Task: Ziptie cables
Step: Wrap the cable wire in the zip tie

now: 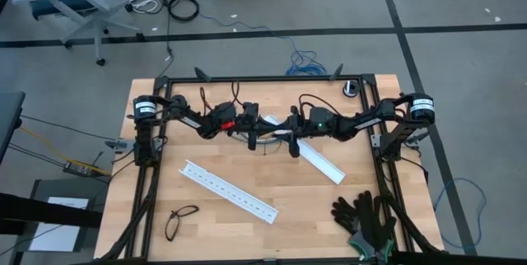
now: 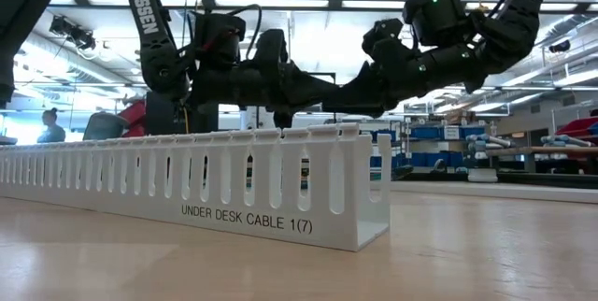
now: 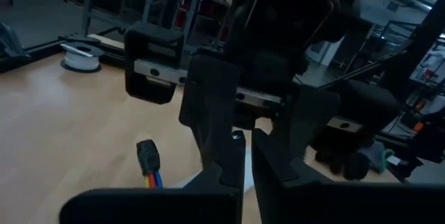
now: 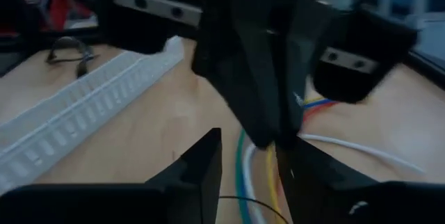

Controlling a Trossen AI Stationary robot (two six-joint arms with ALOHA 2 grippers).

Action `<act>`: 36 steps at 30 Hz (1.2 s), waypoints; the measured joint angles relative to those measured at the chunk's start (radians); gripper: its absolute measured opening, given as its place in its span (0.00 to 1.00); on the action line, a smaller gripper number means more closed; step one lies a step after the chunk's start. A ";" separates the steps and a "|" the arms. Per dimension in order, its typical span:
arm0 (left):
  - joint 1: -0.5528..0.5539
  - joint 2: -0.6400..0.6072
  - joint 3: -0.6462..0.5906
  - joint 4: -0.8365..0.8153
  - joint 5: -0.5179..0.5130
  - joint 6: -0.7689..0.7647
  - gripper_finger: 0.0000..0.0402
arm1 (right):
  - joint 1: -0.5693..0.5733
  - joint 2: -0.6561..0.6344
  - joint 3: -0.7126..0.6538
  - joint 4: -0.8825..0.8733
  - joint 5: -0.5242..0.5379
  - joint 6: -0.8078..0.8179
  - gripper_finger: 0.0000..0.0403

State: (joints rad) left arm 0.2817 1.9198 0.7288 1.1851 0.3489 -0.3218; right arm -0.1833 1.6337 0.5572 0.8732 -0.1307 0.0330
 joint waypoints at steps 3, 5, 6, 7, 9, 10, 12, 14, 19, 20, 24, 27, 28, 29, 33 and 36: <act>0.000 0.000 0.000 0.001 0.000 0.000 0.00 | 0.000 0.000 0.034 -0.077 -0.072 -0.005 0.29; 0.000 0.000 0.000 0.012 -0.001 -0.011 0.00 | 0.000 0.000 0.073 -0.171 -0.115 -0.029 0.28; 0.000 0.000 0.000 0.027 -0.002 -0.023 0.00 | 0.003 0.000 0.097 -0.237 -0.132 -0.045 0.28; 0.000 -0.006 0.000 0.033 -0.004 -0.026 0.00 | 0.005 0.000 0.121 -0.311 -0.140 -0.062 0.28; 0.000 -0.027 -0.003 0.032 -0.004 -0.026 0.00 | 0.014 0.000 0.175 -0.443 -0.142 -0.110 0.28; 0.000 -0.045 -0.016 0.031 -0.009 -0.023 0.00 | 0.019 0.000 0.201 -0.499 -0.142 -0.136 0.28; 0.000 -0.097 -0.060 0.017 -0.043 -0.006 0.00 | 0.026 0.000 0.239 -0.567 -0.138 -0.168 0.28; 0.000 -0.176 -0.130 -0.016 -0.116 0.018 0.00 | 0.033 0.000 0.267 -0.587 -0.138 -0.184 0.28; -0.030 -0.394 -0.308 -0.123 -0.272 0.025 0.00 | 0.052 0.001 0.290 -0.605 -0.127 -0.211 0.28; -0.048 -0.430 -0.334 -0.147 -0.302 0.024 0.00 | 0.057 0.009 0.296 -0.599 -0.116 -0.211 0.28; -0.119 -0.534 -0.389 -0.230 -0.448 0.026 0.00 | 0.085 0.094 0.353 -0.611 -0.090 -0.191 0.28; -0.166 -0.564 -0.396 -0.290 -0.508 0.029 0.00 | 0.111 0.187 0.439 -0.682 -0.070 -0.193 0.28; -0.179 -0.569 -0.396 -0.305 -0.519 0.029 0.00 | 0.119 0.216 0.473 -0.718 -0.056 -0.193 0.28; -0.192 -0.570 -0.395 -0.313 -0.530 0.029 0.00 | 0.127 0.240 0.506 -0.761 -0.042 -0.193 0.28; -0.245 -0.569 -0.395 -0.352 -0.570 0.029 0.00 | 0.151 0.297 0.596 -0.901 0.014 -0.193 0.28; -0.284 -0.569 -0.395 -0.366 -0.595 0.027 0.00 | 0.165 0.302 0.605 -0.942 0.088 -0.194 0.28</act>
State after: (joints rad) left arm -0.0026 1.3510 0.3342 0.8195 -0.2464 -0.2951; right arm -0.0186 1.9360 1.1625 -0.0683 -0.0423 -0.1608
